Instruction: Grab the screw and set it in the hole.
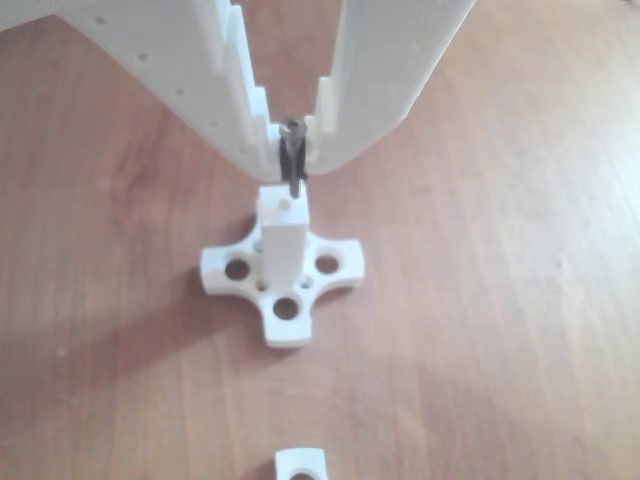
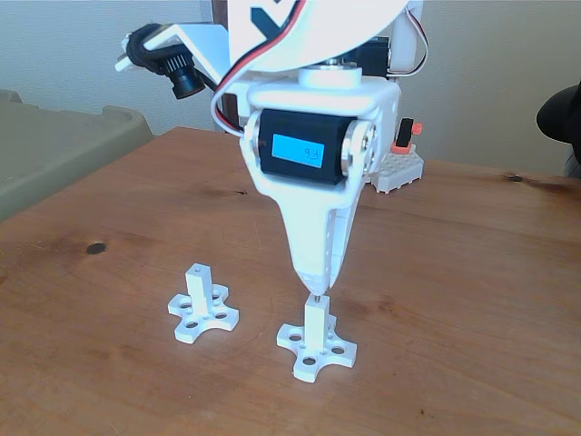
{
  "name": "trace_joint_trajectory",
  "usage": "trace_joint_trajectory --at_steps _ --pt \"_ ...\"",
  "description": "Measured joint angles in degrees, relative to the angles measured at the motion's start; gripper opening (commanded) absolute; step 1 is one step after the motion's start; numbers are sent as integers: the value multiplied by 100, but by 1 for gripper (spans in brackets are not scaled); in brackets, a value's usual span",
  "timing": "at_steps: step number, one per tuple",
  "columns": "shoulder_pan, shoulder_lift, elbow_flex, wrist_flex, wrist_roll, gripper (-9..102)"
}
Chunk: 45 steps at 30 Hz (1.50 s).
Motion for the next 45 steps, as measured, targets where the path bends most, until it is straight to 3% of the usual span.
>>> trace_joint_trajectory --at_steps 45 --pt "0 -105 79 -70 0 -3"
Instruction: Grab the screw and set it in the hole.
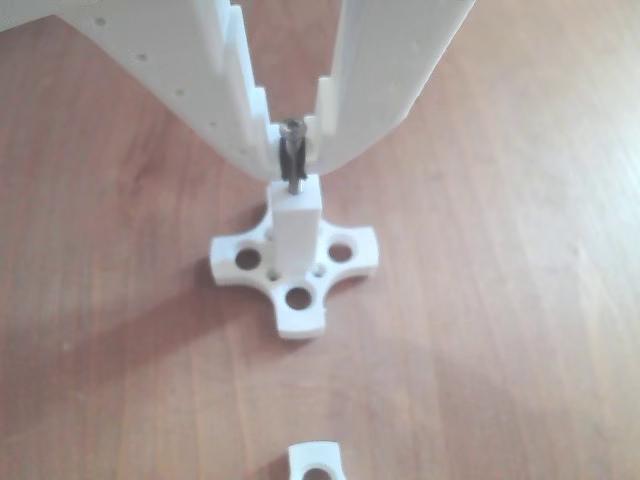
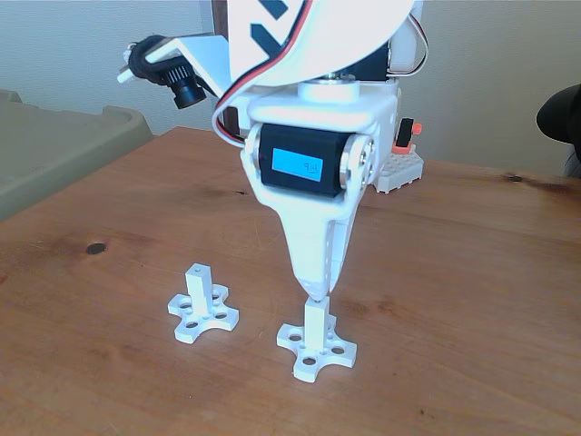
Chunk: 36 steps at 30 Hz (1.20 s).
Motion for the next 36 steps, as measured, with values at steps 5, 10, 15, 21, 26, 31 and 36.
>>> trace_joint_trajectory --at_steps 5,10,15,21,26,31,36 --pt "0 0 0 62 0 -1" --pt "0 0 0 114 0 -1" --pt "0 0 0 114 0 0" --pt "0 0 0 141 0 2" --pt "0 0 0 176 0 3" --pt "-18 -26 0 176 0 3" --pt "-44 -114 0 158 18 5"
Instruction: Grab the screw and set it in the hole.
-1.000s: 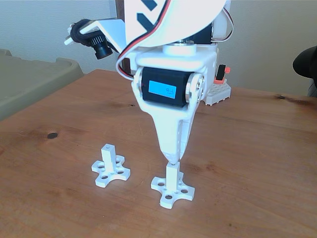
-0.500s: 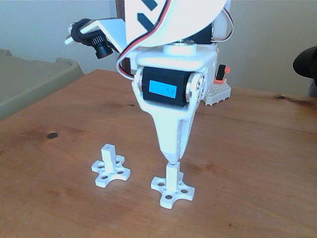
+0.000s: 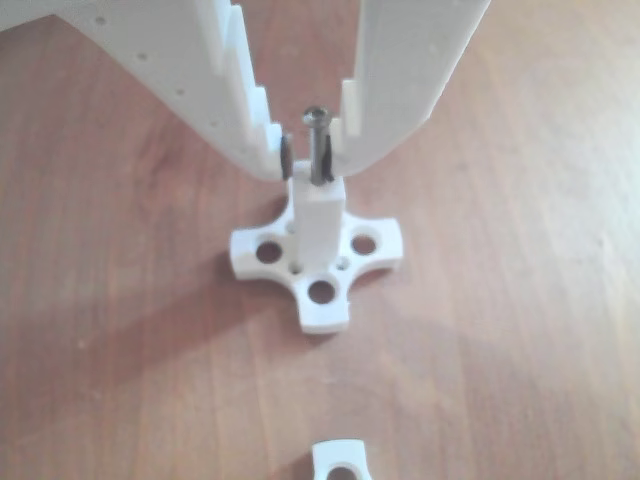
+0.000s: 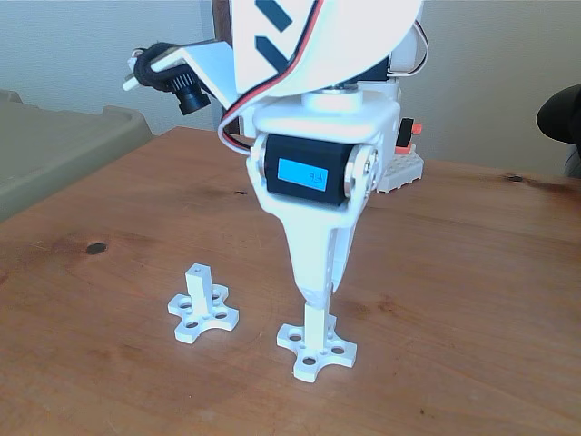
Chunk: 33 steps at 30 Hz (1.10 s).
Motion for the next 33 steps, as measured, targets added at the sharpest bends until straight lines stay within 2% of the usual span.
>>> trace_joint_trajectory --at_steps 16,24,33 --pt "-9 0 0 35 79 14" --pt "-9 0 0 44 79 24" --pt "-9 0 0 439 79 31"
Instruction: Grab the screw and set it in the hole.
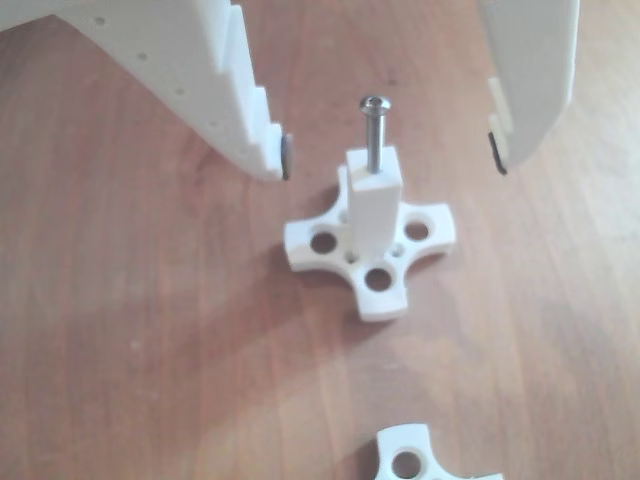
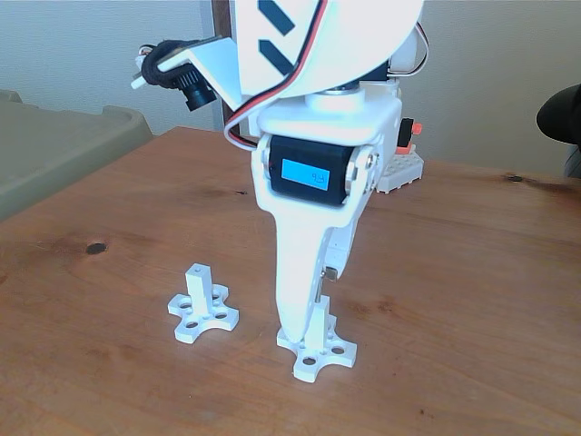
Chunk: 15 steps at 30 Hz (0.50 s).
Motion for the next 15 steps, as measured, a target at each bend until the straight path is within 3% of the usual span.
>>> trace_joint_trajectory --at_steps 15 --pt "211 694 0 272 0 35"
